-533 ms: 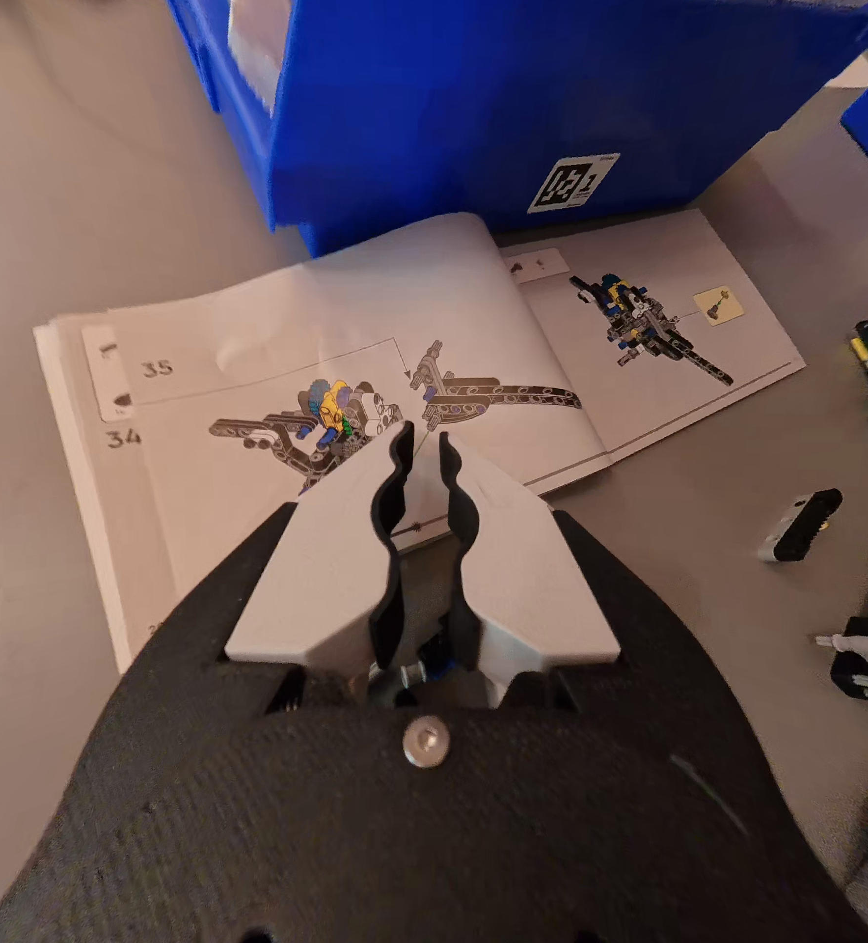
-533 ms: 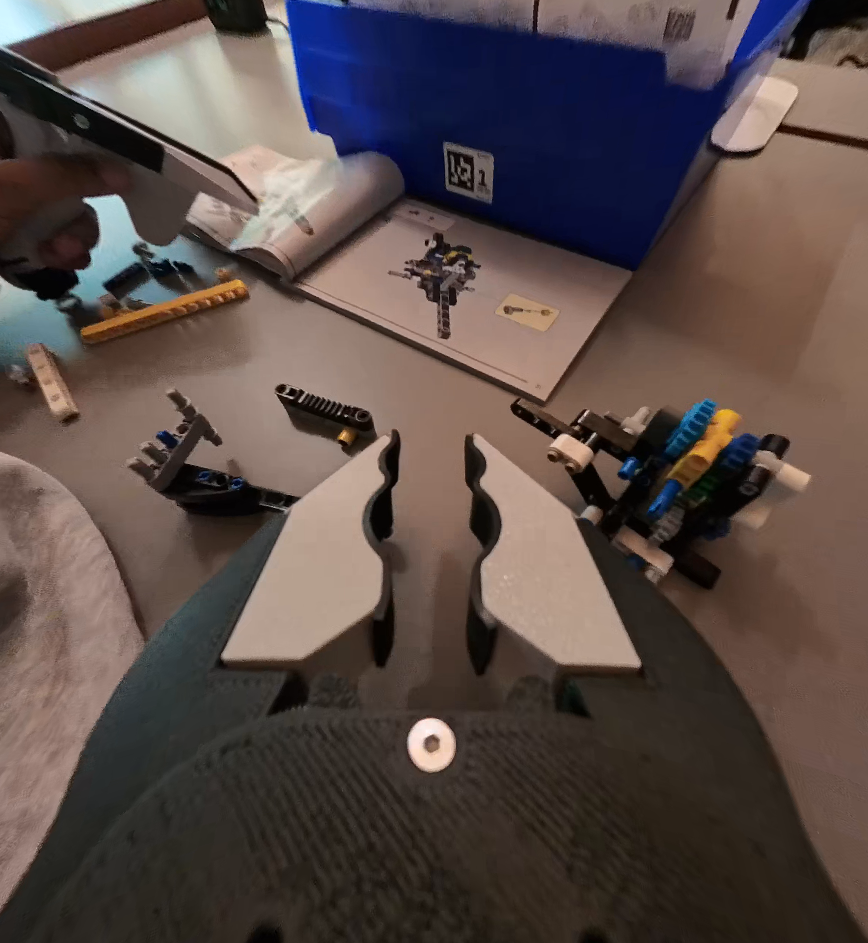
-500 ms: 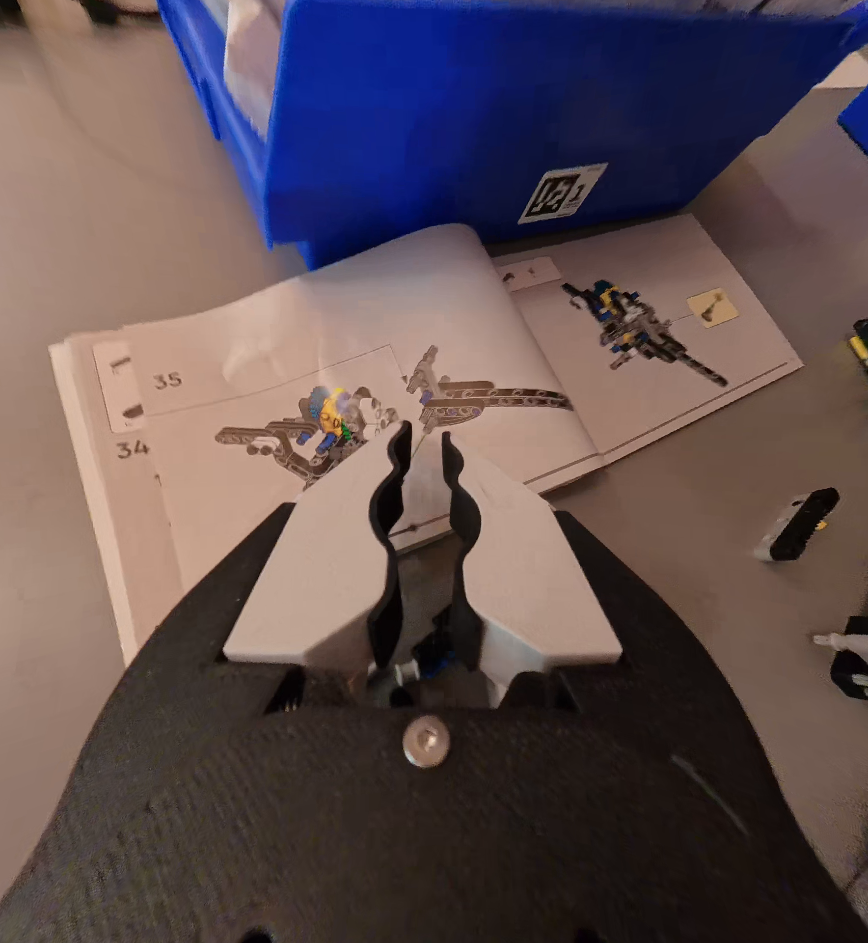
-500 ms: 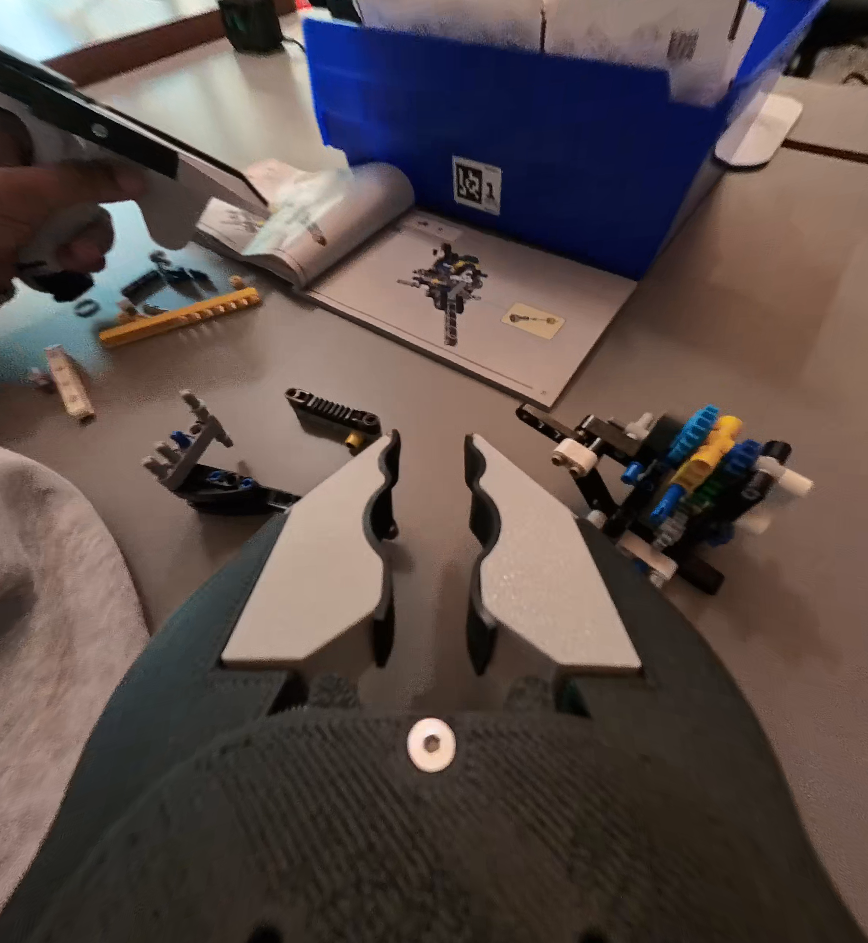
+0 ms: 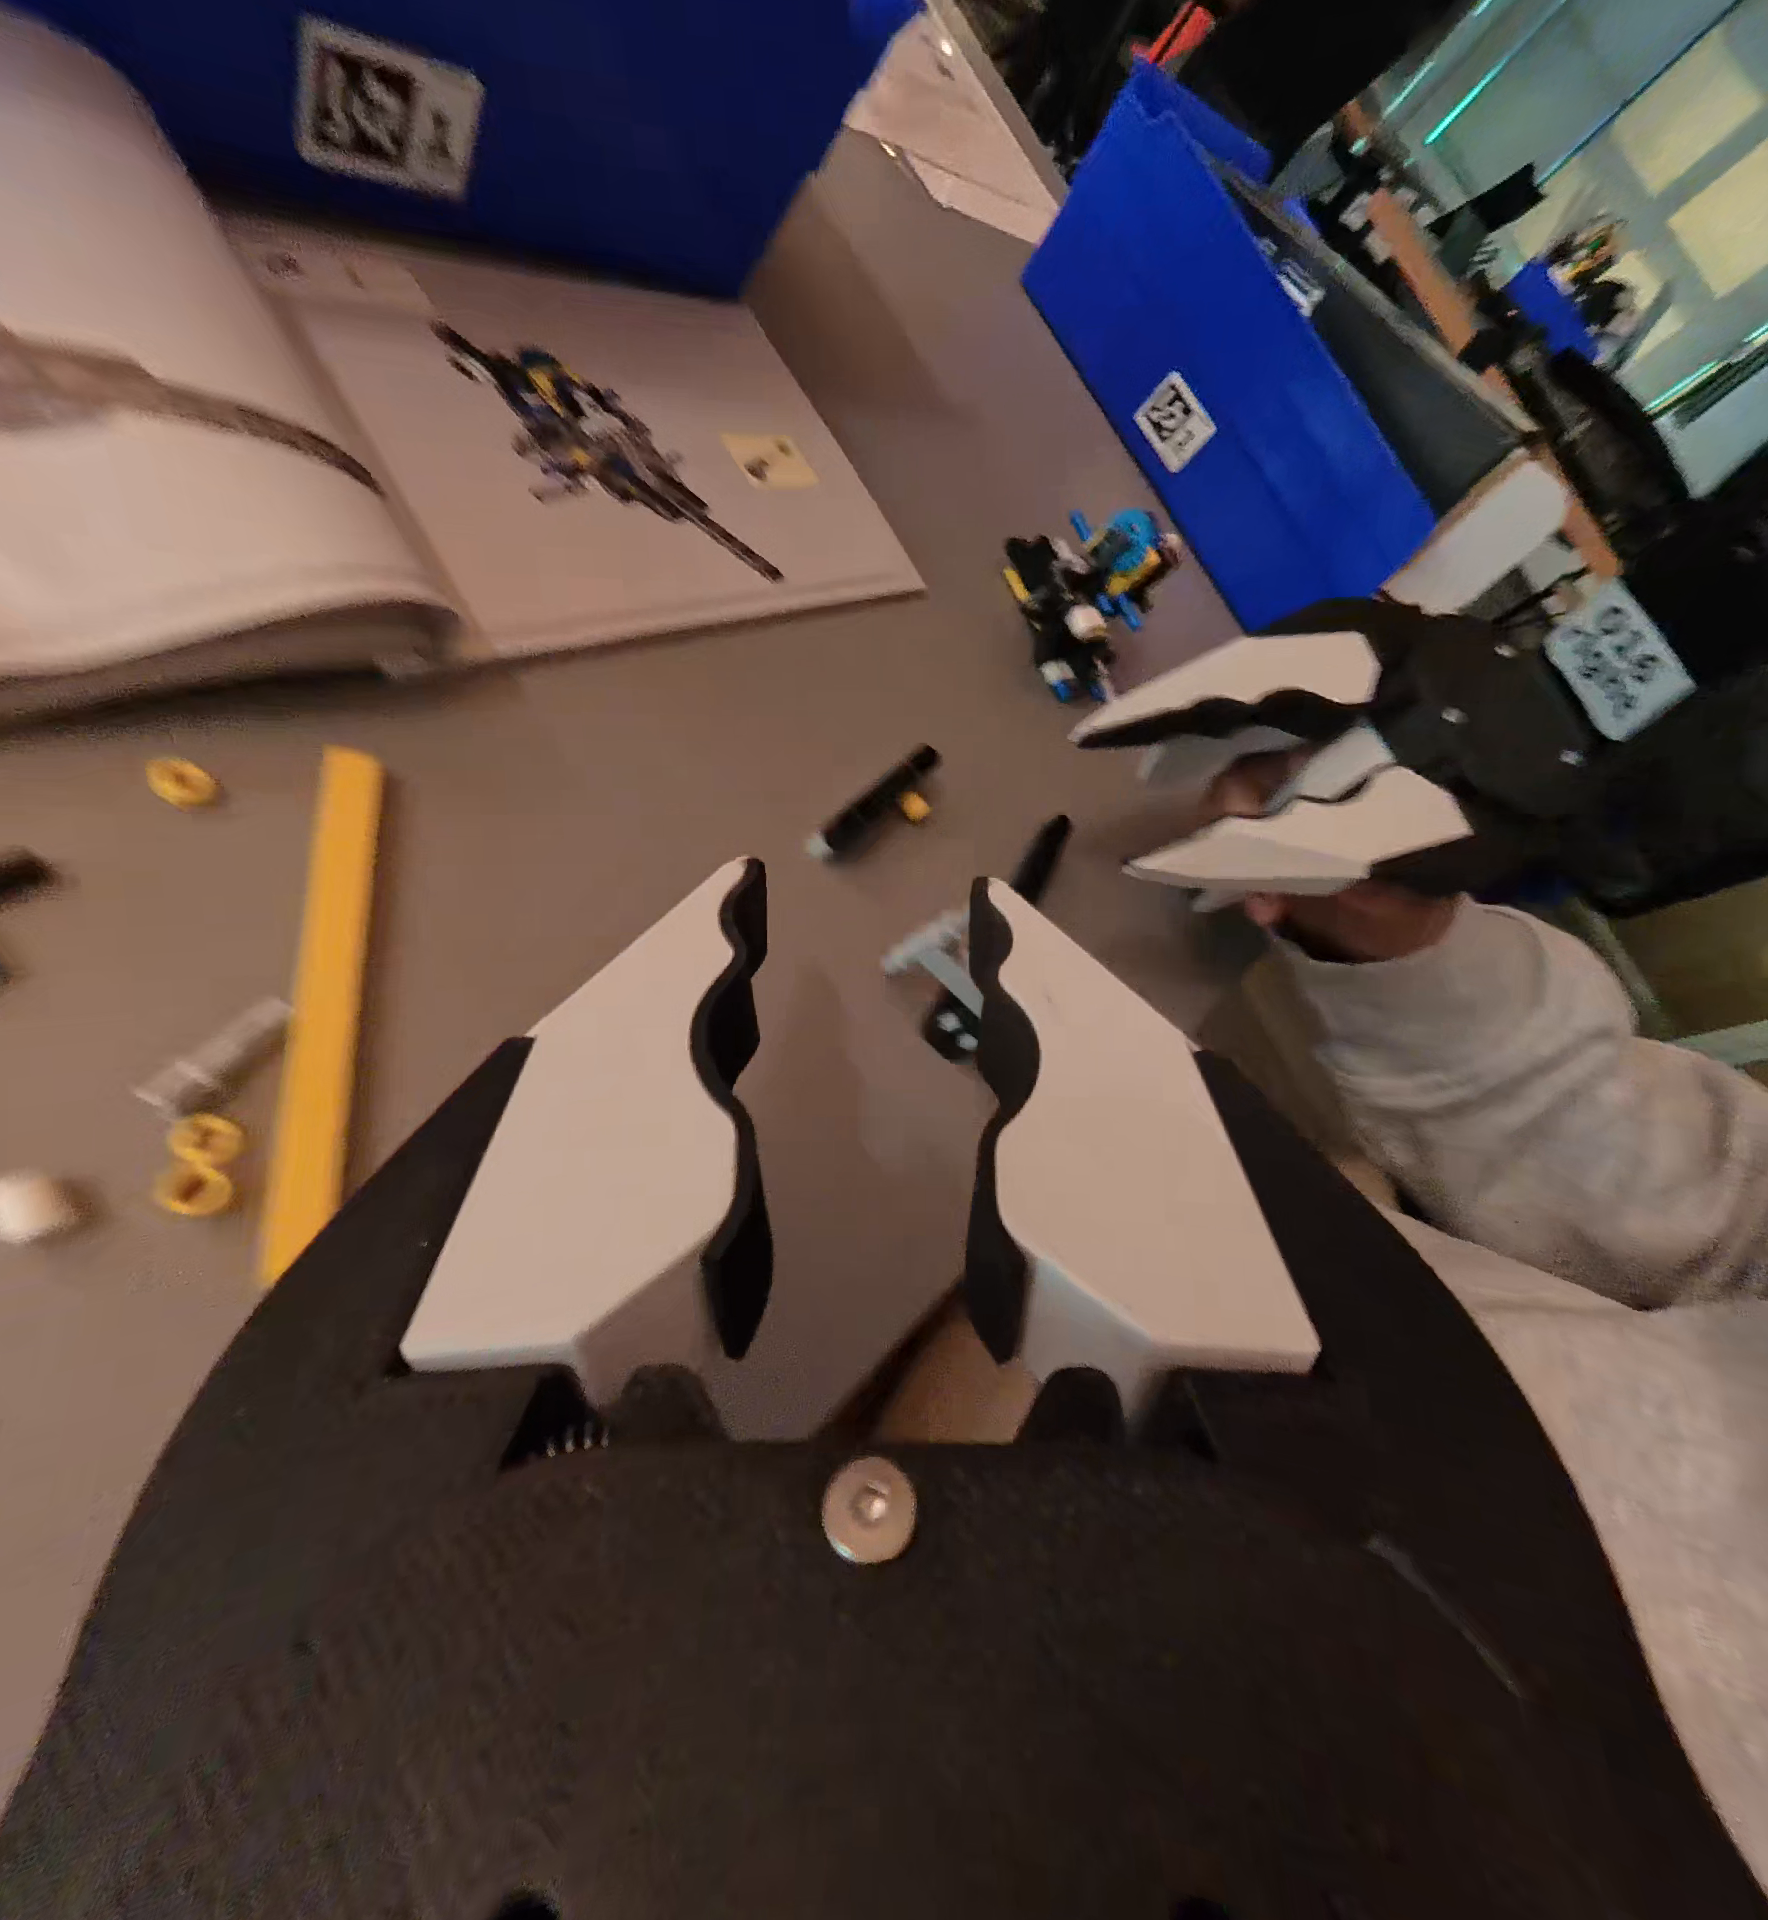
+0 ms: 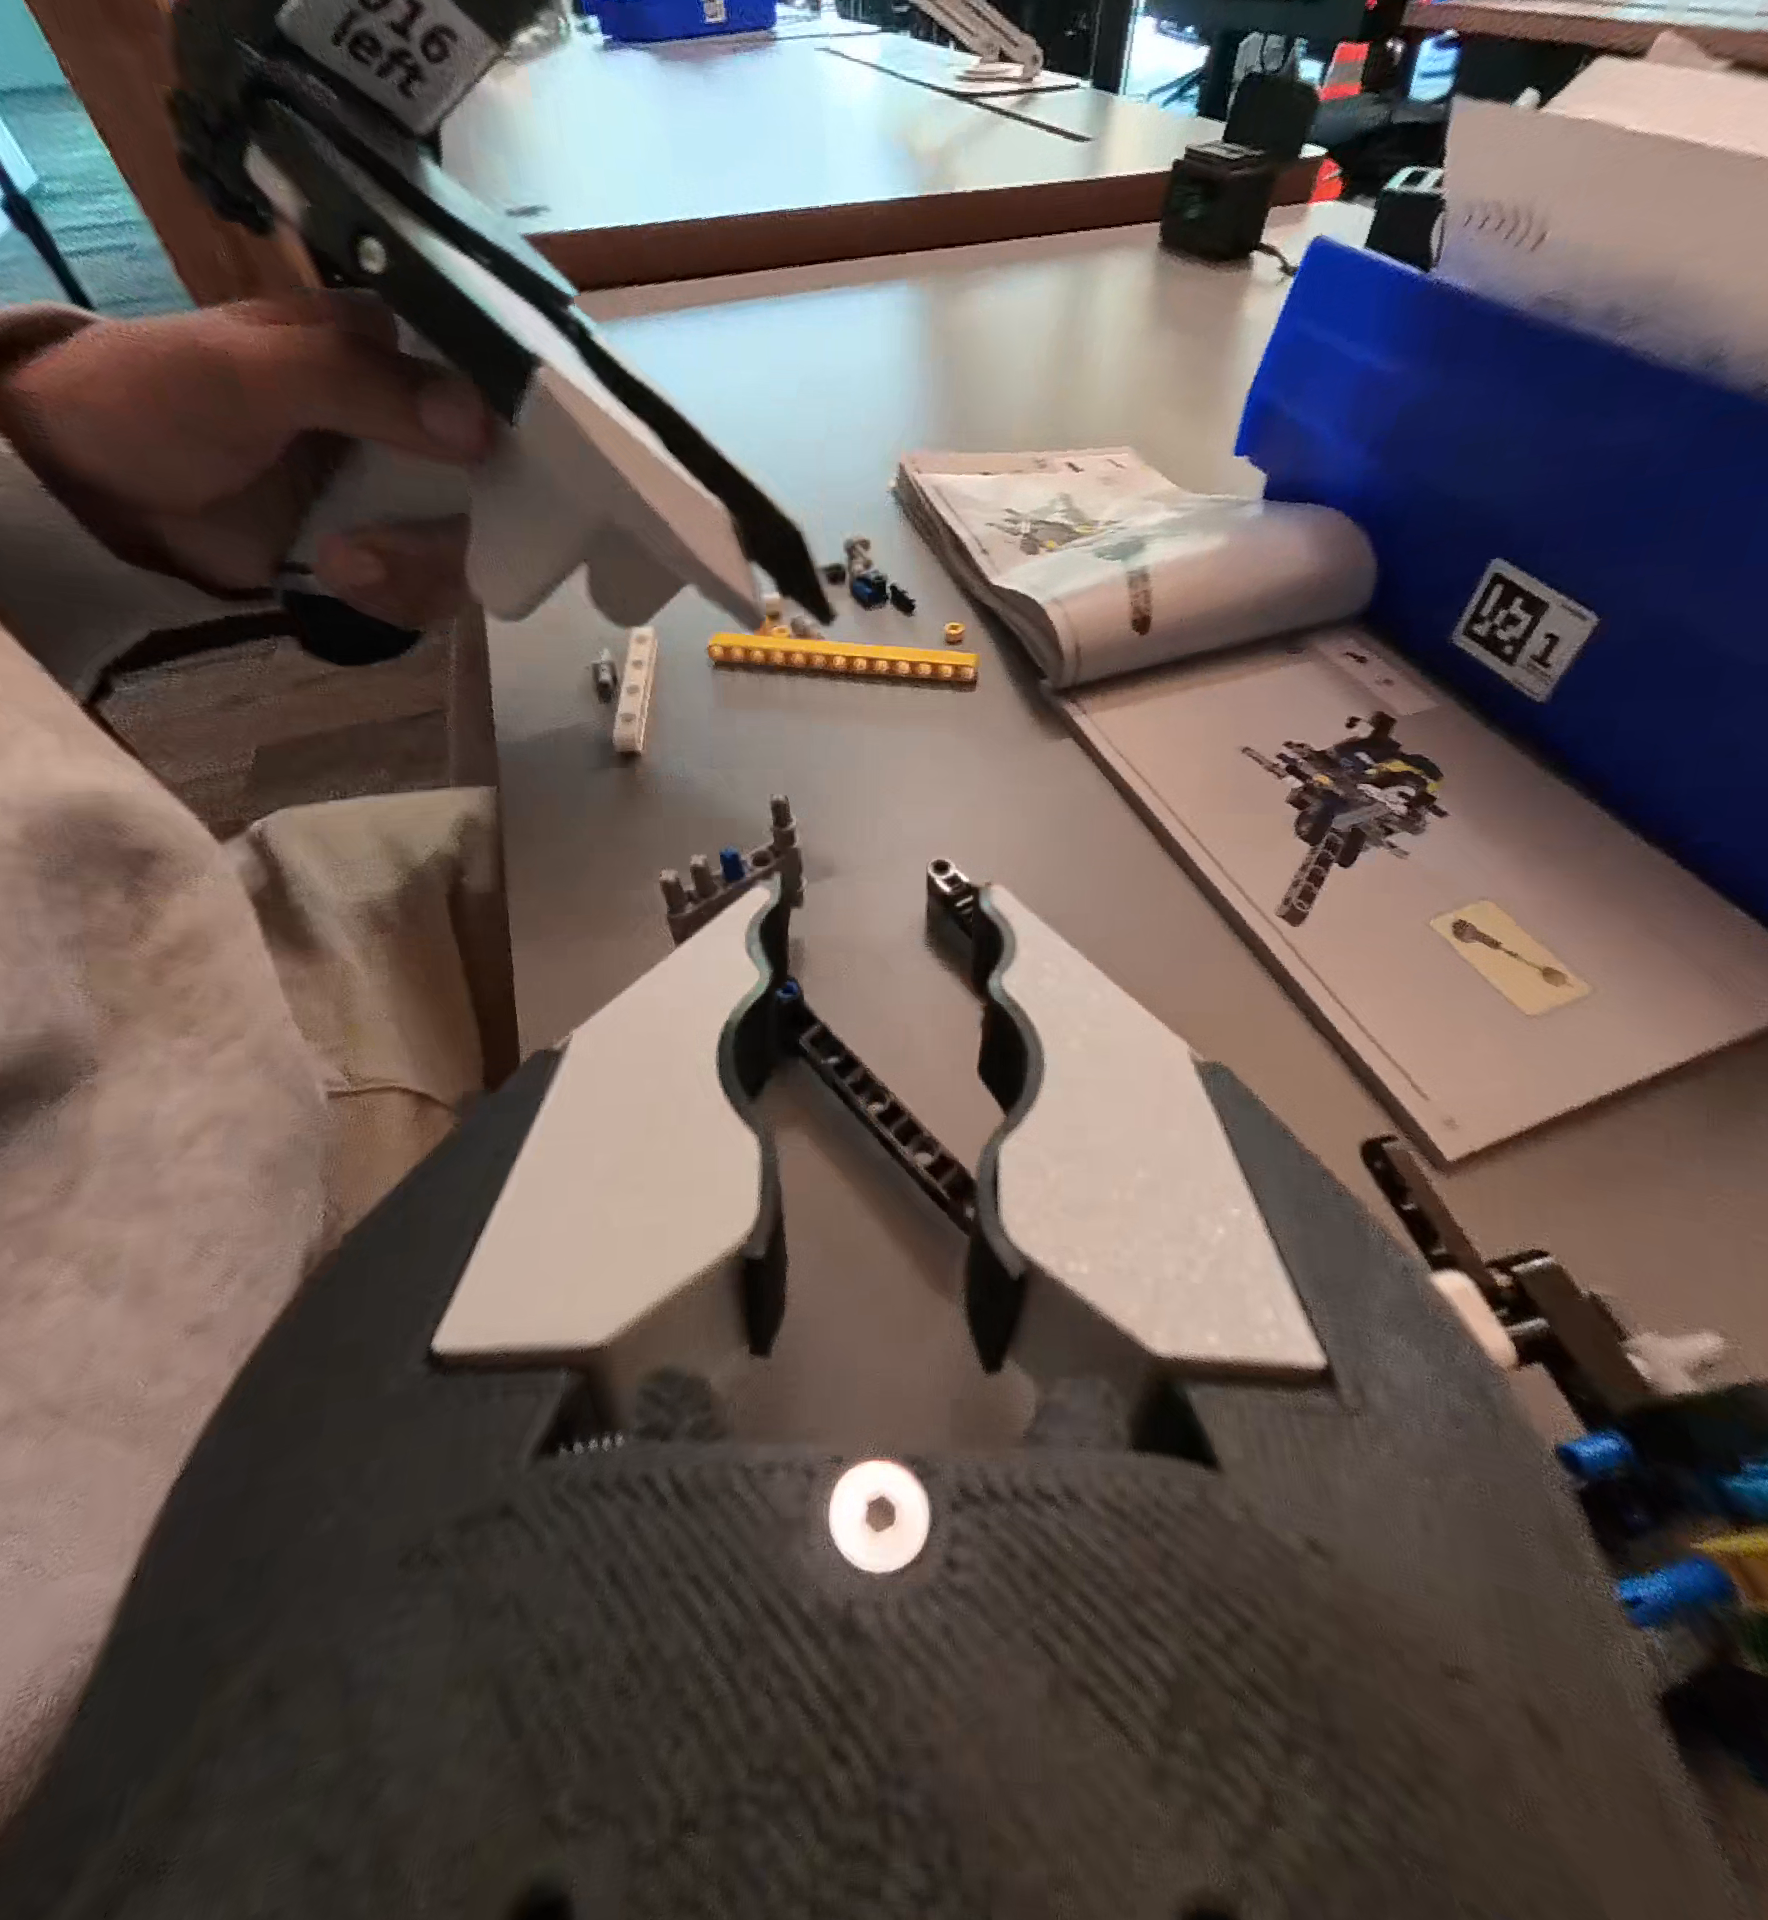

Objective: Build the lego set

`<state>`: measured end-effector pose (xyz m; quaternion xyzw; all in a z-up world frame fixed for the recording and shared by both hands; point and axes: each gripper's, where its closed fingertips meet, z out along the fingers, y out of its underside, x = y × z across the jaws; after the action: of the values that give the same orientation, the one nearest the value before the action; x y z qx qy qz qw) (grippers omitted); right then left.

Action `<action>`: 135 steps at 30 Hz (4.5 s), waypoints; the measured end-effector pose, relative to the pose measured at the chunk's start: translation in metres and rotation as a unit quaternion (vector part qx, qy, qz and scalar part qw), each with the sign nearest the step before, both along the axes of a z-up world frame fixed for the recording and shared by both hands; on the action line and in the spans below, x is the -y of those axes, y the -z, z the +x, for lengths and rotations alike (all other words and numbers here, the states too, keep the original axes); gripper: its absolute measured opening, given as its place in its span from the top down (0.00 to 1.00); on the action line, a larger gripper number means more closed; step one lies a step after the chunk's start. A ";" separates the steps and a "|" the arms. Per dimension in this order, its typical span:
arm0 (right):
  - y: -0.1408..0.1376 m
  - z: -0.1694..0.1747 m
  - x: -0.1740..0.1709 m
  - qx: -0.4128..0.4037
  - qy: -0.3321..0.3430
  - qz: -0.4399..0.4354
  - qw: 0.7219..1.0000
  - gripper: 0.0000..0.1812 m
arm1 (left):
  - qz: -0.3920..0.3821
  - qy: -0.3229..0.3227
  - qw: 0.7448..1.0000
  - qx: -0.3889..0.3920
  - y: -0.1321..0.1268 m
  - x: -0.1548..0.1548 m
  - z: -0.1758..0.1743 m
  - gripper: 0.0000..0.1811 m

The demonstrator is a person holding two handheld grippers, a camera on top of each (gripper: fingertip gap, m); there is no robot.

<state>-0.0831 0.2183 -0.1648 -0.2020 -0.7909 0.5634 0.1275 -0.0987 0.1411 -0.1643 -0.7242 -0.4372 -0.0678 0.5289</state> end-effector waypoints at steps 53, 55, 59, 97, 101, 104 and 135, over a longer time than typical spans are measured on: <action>0.059 0.028 0.029 0.013 -0.104 0.201 0.974 0.92 | 0.123 0.084 0.989 0.012 0.017 -0.007 0.034 0.80; 0.056 0.026 0.028 0.001 -0.093 0.200 0.975 0.94 | 0.124 0.086 0.988 0.015 0.017 -0.008 0.036 0.79; 0.051 0.023 0.025 -0.014 -0.078 0.193 0.978 0.96 | 0.124 0.098 0.987 0.028 0.019 -0.014 0.043 0.78; 0.056 0.019 0.022 -0.271 -0.046 0.377 0.884 0.94 | 0.084 0.116 0.989 0.018 0.030 -0.029 0.054 0.76; 0.055 0.021 0.022 -0.266 -0.050 0.366 0.890 0.93 | 0.073 0.104 0.992 0.019 0.033 -0.028 0.052 0.79; 0.053 0.022 0.021 -0.251 -0.052 0.351 0.901 0.90 | 0.075 0.100 0.992 0.030 0.034 -0.027 0.051 0.81; 0.045 0.045 0.041 -0.018 -0.105 0.230 0.967 0.65 | 0.088 0.079 0.992 0.049 0.026 -0.002 0.040 0.82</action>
<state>-0.0379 0.1771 -0.2100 -0.0730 -0.9135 0.3804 0.1247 -0.0586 0.1427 -0.1906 -0.7032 -0.3963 -0.1830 0.5612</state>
